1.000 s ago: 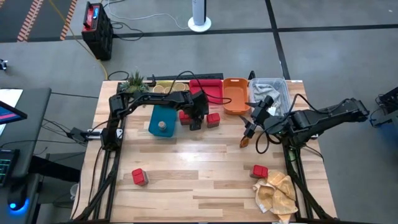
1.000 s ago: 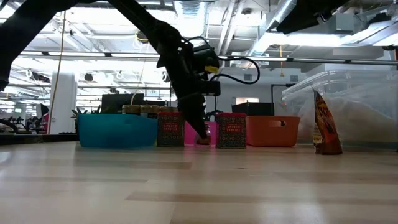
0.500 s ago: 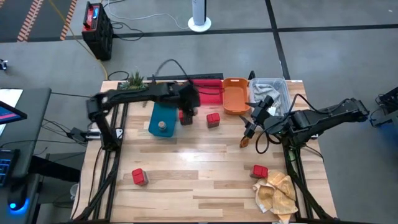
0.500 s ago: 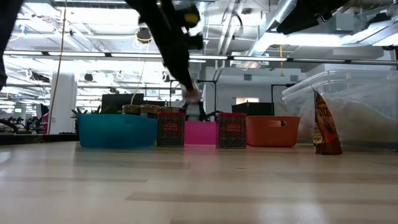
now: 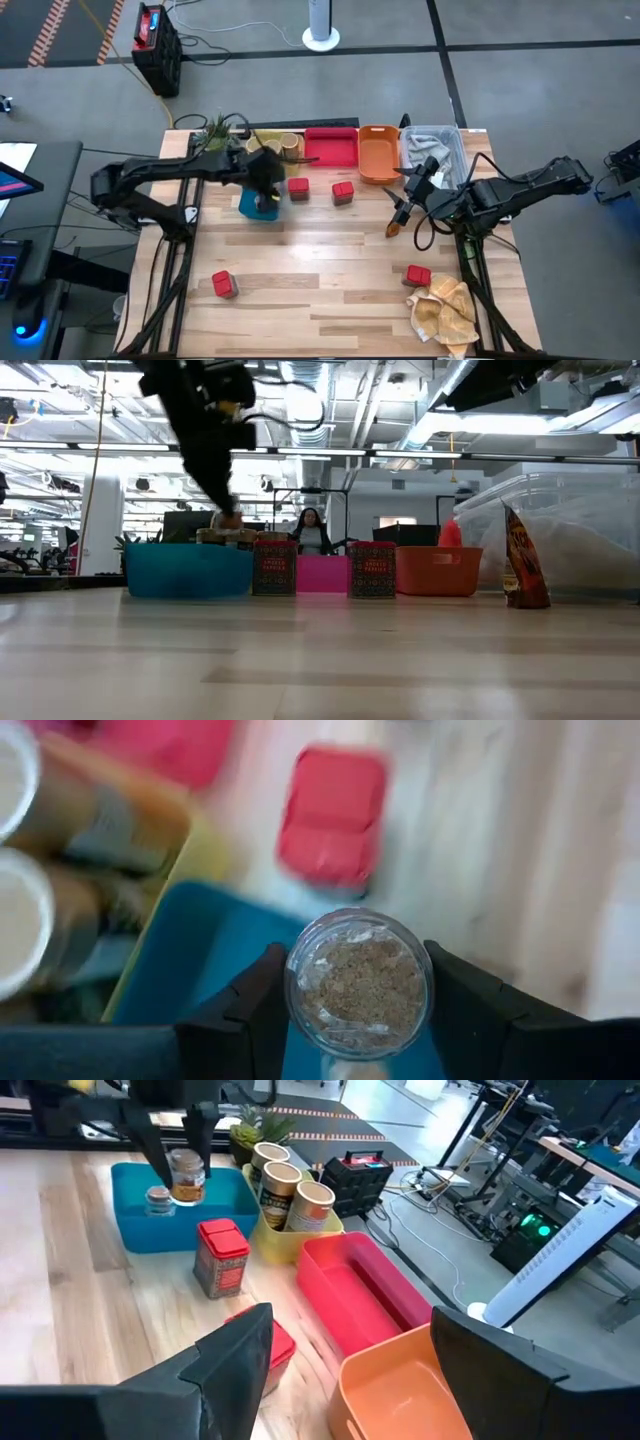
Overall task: Sort spices by type
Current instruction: Put the transparent seasoning bottle into the blue bin, then put the bottom left red seasoning can into the red bin
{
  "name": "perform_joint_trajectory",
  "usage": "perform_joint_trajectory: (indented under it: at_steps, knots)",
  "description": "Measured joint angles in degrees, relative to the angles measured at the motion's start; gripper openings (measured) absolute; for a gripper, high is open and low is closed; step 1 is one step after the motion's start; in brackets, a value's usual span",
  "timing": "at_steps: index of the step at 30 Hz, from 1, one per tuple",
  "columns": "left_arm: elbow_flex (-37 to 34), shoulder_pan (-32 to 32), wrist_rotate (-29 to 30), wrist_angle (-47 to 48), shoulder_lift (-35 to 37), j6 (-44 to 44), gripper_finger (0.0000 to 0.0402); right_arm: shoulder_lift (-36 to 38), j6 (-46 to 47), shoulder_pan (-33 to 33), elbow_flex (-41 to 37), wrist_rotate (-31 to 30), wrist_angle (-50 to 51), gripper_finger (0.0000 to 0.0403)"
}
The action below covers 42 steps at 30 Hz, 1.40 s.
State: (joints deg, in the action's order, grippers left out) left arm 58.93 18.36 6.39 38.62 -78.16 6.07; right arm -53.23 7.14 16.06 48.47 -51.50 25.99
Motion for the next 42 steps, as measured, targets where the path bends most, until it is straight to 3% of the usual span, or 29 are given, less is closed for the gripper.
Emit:
perform_joint_trajectory:
  at_steps: [6,14,21,30,35,42]
  knots:
    - [-8.05,4.70,3.60,-4.93,3.39,-1.30,0.0181,0.00,-0.06,-0.07,0.00,0.00,-0.14,0.0303]
    - [-14.78,10.51,1.30,-11.54,1.57,-4.72,0.0188,0.00,-1.03,-0.07,0.00,0.00,-1.63,0.0303]
    - [-14.99,11.36,-3.11,-12.62,-1.64,-5.26,0.0254,0.00,-1.18,-0.07,0.00,0.01,-1.63,0.0303]
    - [-8.33,9.68,-2.47,-9.74,1.85,-0.28,0.0263,0.00,-1.17,-0.07,0.00,0.00,-1.33,0.0303]
    - [-4.35,1.39,-7.01,-1.26,8.37,-0.24,0.0264,0.00,-1.14,-0.07,0.00,0.01,-0.95,0.0303]
    - [-4.19,-26.99,-9.71,12.23,11.48,-4.95,0.0265,0.00,-0.96,-0.14,0.00,0.00,-0.89,0.0303]
